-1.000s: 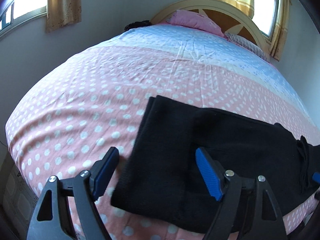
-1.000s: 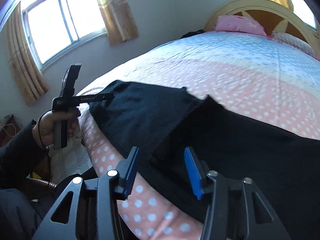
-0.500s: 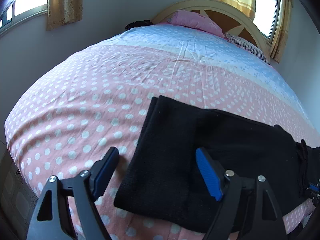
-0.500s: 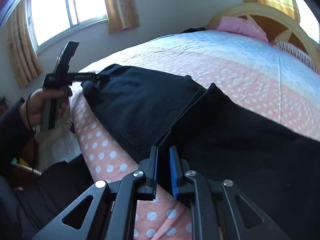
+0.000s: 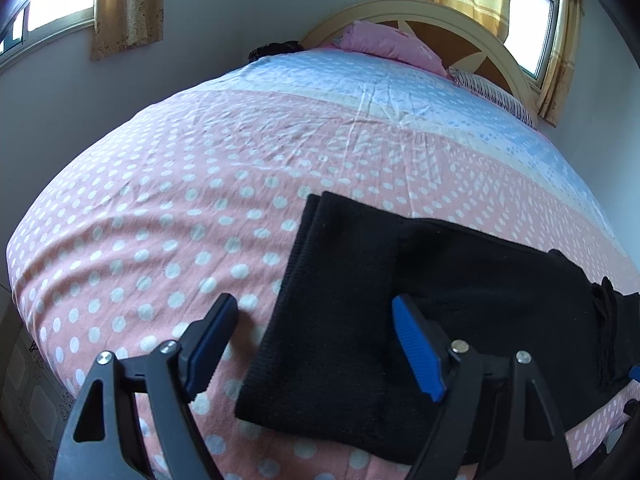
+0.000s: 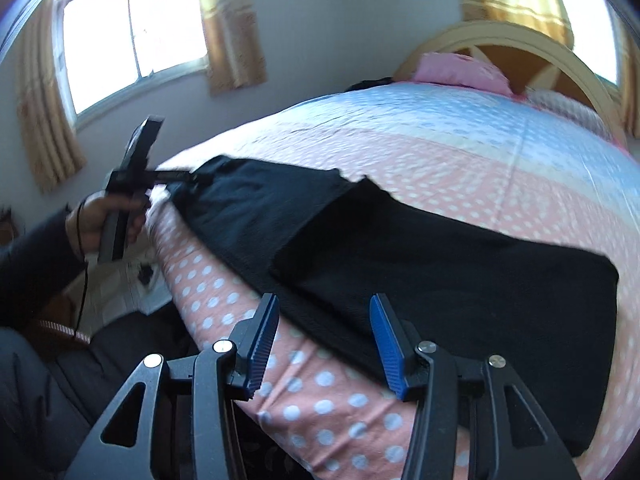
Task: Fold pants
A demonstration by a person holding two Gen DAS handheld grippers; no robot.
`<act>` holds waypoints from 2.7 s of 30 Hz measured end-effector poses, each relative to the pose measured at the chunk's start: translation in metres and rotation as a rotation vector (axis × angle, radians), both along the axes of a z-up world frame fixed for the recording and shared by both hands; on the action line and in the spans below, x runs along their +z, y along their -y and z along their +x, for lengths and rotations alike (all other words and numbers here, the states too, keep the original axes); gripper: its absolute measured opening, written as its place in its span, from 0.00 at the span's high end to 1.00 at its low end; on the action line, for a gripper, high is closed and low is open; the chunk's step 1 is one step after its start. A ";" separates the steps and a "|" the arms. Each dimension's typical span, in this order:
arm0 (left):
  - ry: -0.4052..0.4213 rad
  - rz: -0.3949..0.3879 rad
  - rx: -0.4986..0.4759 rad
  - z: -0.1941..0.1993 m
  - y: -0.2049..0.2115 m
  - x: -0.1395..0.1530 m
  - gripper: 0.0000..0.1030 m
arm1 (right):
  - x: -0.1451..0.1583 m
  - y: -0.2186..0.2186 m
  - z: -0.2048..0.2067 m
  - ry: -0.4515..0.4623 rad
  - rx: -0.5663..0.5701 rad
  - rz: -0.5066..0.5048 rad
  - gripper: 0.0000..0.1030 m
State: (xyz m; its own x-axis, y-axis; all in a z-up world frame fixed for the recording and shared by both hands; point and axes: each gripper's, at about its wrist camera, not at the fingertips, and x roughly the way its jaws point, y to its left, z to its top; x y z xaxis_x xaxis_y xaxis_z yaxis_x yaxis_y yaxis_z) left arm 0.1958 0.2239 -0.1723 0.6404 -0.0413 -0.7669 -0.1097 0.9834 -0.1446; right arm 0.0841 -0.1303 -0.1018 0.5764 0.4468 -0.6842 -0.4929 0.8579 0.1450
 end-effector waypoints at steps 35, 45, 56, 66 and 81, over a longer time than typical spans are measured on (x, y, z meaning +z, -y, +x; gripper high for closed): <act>0.202 -0.320 -0.454 -0.029 0.160 0.158 0.73 | 0.054 0.174 -0.003 0.092 -0.662 0.132 0.45; 0.156 -0.320 -0.697 -0.027 0.276 0.174 0.73 | 0.047 0.196 -0.002 0.077 -0.717 0.150 0.45; 0.007 -0.210 -0.791 -0.020 0.366 0.113 0.73 | 0.031 0.226 0.002 0.018 -0.792 0.219 0.44; -0.023 -0.130 -0.844 -0.041 0.410 0.083 0.65 | 0.021 0.229 0.004 -0.007 -0.802 0.224 0.44; 0.186 -0.097 -0.647 -0.043 0.309 0.106 0.17 | 0.046 0.171 0.014 -0.053 -0.622 0.283 0.27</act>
State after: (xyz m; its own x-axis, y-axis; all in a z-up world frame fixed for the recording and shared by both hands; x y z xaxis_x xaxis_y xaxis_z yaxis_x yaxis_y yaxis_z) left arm 0.1526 -0.0855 -0.0666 0.5848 -0.5232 -0.6199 0.5314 0.8245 -0.1946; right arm 0.0978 -0.3009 -0.0556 0.7526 0.2092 -0.6243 0.0936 0.9046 0.4159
